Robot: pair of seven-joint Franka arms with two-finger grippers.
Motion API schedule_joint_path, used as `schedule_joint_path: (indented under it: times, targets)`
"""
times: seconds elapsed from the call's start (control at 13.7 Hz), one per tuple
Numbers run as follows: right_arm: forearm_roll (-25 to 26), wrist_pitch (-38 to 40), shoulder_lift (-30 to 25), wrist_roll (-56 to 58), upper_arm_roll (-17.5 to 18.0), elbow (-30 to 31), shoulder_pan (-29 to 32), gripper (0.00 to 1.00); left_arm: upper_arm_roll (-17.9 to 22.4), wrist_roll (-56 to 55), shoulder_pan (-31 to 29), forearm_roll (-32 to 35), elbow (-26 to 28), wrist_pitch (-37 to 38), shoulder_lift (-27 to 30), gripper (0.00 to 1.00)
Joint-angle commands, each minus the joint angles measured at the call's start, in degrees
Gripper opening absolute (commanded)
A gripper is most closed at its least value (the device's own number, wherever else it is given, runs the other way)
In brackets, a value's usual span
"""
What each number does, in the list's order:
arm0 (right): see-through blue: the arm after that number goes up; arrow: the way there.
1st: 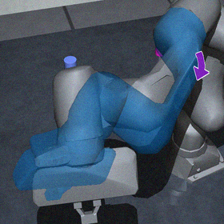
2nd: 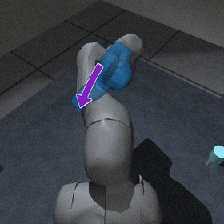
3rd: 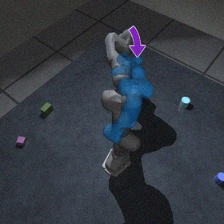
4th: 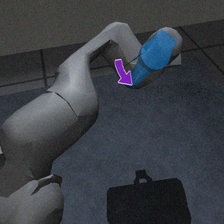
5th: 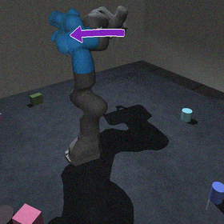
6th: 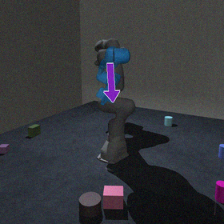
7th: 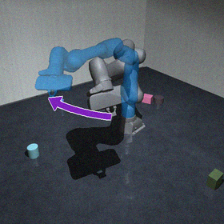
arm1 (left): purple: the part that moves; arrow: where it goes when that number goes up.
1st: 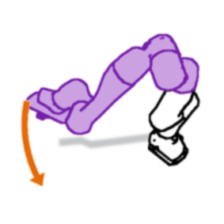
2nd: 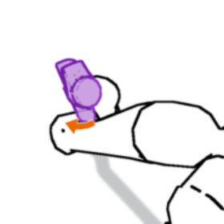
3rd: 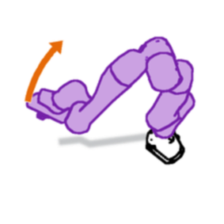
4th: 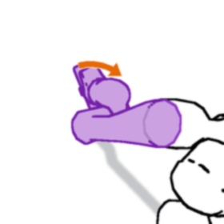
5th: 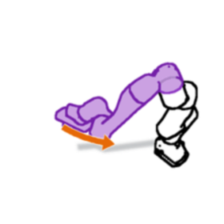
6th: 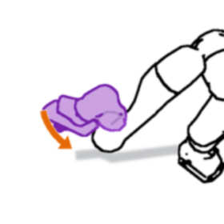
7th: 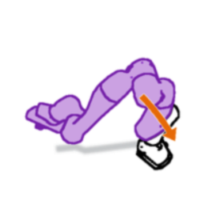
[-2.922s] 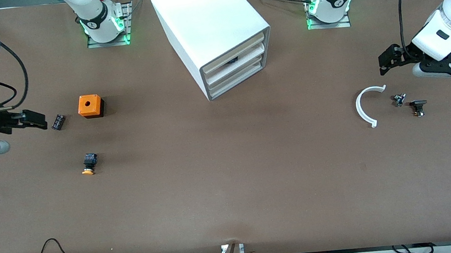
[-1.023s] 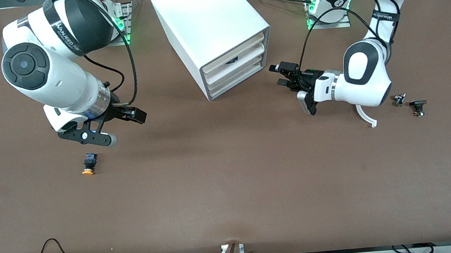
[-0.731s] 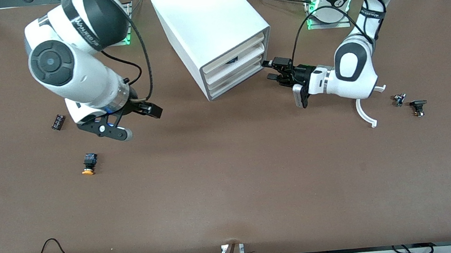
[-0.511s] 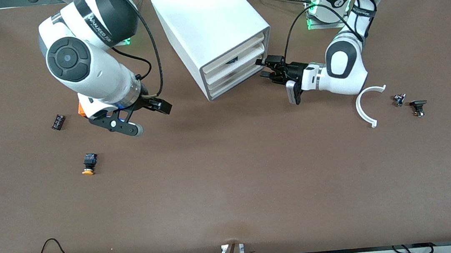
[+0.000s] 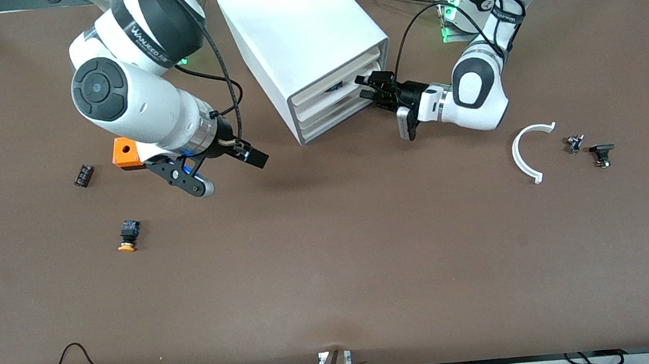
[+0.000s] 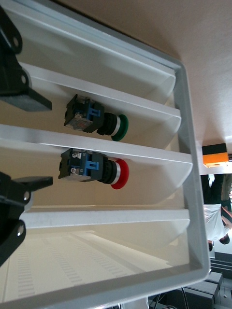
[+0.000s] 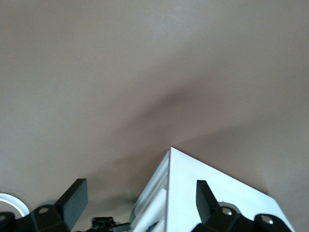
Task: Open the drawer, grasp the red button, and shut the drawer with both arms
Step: 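Grasp the drawer handle with the left gripper and pull the drawer open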
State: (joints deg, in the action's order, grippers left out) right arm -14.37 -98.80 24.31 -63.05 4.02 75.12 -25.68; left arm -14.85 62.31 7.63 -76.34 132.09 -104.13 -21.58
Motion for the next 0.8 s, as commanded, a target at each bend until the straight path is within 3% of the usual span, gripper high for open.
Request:
schedule_joint_path:
  times: [0.0,0.15,0.22,0.29,0.37,0.73]
  targets:
    - [-0.8,-2.4,1.6,-4.2,-0.3,-2.2,-1.7,0.99,-1.0,5.2,0.0,-2.1,0.7,-0.2,-2.1,0.51]
    - [-0.8,-4.6,1.8,-6.8,-0.2,-2.3,-2.3,0.99,-1.3,6.2,-0.1,-2.4,0.7,-0.2,-2.9,0.47]
    - [-0.7,-5.3,2.2,-8.2,-0.2,-2.3,-2.6,0.99,-1.3,6.6,-0.2,-2.4,0.7,-0.2,-3.2,0.36]
    - [-0.6,-5.3,2.8,-9.0,-0.3,-3.5,-3.1,0.99,-1.4,6.6,-0.2,-2.4,0.7,-0.2,-3.2,0.15]
    - [-0.6,-5.3,3.8,-10.2,-0.3,-5.2,-3.5,0.99,-1.3,6.6,-0.2,-2.4,0.6,-0.2,-3.2,0.0]
    - [-0.5,-5.8,9.0,-19.0,-0.5,-12.7,-5.3,0.99,-1.1,5.5,-2.4,-2.1,-0.8,-0.1,-3.1,0.0]
